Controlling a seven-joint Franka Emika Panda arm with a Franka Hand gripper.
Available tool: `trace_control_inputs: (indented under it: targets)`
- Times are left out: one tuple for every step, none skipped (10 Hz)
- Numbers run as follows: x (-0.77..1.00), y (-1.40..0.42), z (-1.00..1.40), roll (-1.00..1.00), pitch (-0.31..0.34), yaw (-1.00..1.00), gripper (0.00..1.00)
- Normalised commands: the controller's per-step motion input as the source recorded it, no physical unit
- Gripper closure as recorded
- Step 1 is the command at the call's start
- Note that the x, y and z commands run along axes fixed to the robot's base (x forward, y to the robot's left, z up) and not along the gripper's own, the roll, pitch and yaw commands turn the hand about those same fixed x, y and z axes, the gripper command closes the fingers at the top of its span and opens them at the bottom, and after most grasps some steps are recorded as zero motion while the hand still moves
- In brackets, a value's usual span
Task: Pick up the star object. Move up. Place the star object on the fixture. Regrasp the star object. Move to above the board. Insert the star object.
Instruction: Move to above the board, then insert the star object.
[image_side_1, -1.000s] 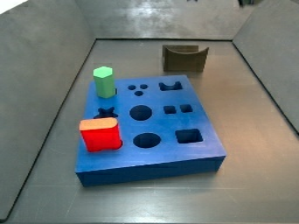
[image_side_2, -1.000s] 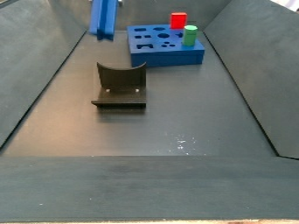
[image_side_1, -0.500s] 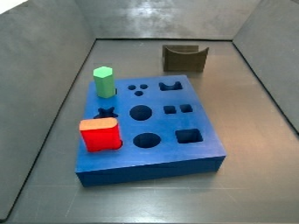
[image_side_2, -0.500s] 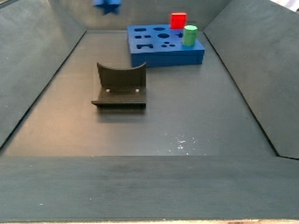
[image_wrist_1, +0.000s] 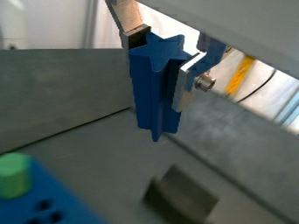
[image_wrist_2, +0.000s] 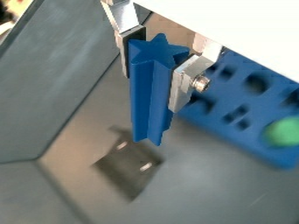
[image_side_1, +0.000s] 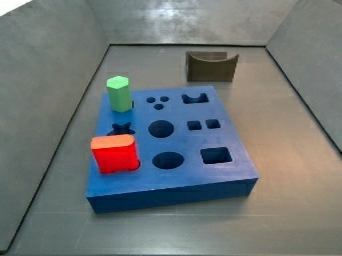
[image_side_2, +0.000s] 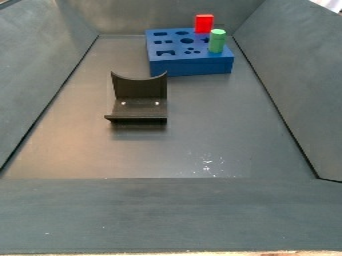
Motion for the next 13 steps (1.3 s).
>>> trace_control_inputs:
  targets:
    - [-0.65,-1.00,0.26,-1.00,0.034,0.04,1.00]
    - [-0.66,-0.93,0.25,-1.00,0.009,0.05,1.00]
    - [-0.49,-0.63,0.17,-1.00,-0.009,0.04,1.00]
    - [-0.37,-0.44,0.12,-1.00,-0.026,0.04,1.00]
    - [-0.17,-0.13,0.04,-0.67,-0.040,0.02,1.00]
    - [-0.11,-0.04,0.02,-0.51,-0.045,0.01,1.00]
    - [-0.06,-0.01,0.00,-0.30,-0.033,0.00,1.00]
    - [0.00,0.00,0.00,0.00,-0.010,0.00,1.00]
    - [-0.03,0.00,0.00,0.00,0.000,0.00,1.00]
    - [-0.04,0.00,-0.04,0.00,-0.001,0.00,1.00]
    - [-0.57,0.01,-0.33,-0.07,-0.200,-0.49,1.00]
    - [-0.57,0.00,-0.59,-0.21,-0.227,-0.52,1.00]
    - [-0.57,0.00,-0.56,-0.26,-0.203,-0.54,1.00]
